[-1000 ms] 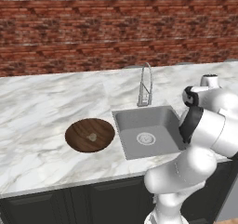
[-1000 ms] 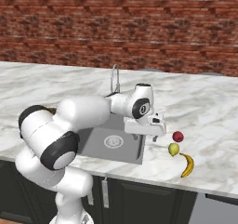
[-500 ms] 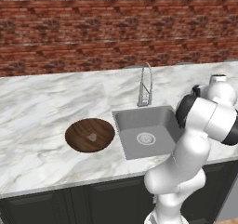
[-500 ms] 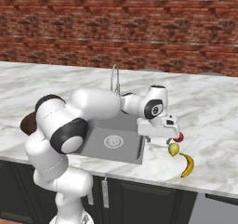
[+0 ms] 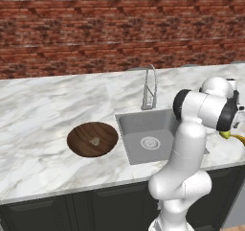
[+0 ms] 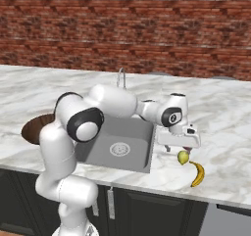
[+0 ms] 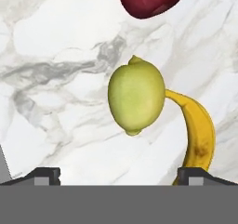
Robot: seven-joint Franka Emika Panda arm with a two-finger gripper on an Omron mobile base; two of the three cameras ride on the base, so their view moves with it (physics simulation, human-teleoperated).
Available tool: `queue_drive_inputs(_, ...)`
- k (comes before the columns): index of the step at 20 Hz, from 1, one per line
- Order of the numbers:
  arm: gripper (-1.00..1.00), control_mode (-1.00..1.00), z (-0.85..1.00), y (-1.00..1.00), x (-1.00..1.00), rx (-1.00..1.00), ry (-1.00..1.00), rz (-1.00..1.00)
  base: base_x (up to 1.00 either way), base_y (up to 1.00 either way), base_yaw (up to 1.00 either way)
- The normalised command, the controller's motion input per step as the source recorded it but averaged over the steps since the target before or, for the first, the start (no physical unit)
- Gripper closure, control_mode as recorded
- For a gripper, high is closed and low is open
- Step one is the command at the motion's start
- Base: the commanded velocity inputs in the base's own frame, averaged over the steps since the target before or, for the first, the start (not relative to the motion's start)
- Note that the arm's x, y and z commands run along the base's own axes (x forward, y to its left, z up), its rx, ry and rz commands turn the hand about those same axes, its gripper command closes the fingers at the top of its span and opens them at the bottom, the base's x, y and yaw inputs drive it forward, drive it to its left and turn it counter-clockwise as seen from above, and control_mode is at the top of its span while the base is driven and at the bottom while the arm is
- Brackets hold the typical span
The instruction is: There is a mixed pile of frozen fruits and vegetables on the counter. Locate all the frozen vegetables and place the items in a bowl on the counter. Take all the frozen fruits and defrost them in a running sink.
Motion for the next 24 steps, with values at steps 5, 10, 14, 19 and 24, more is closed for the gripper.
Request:
queue_drive_inputs(5, -1.0, -1.0, 0.0, -0.25, 0.26, 0.02, 0.07, 0.0, 0.0, 0.0, 0.0)
queue_drive_inputs(10, -1.0, -1.0, -0.13, -0.22, 0.29, 0.02, 0.03, 0.0, 0.0, 0.0, 0.0)
queue_drive_inputs(14, -1.0, -1.0, -0.26, -0.15, 0.2, 0.04, -0.03, 0.0, 0.0, 0.0, 0.0)
queue_drive_inputs(19, -1.0, -1.0, -0.25, 0.05, -0.06, 0.02, -0.01, 0.0, 0.0, 0.0, 0.0)
queue_drive_inputs(24, -1.0, -1.0, -0.12, 0.23, -0.19, -0.01, 0.01, 0.0, 0.0, 0.0, 0.0)
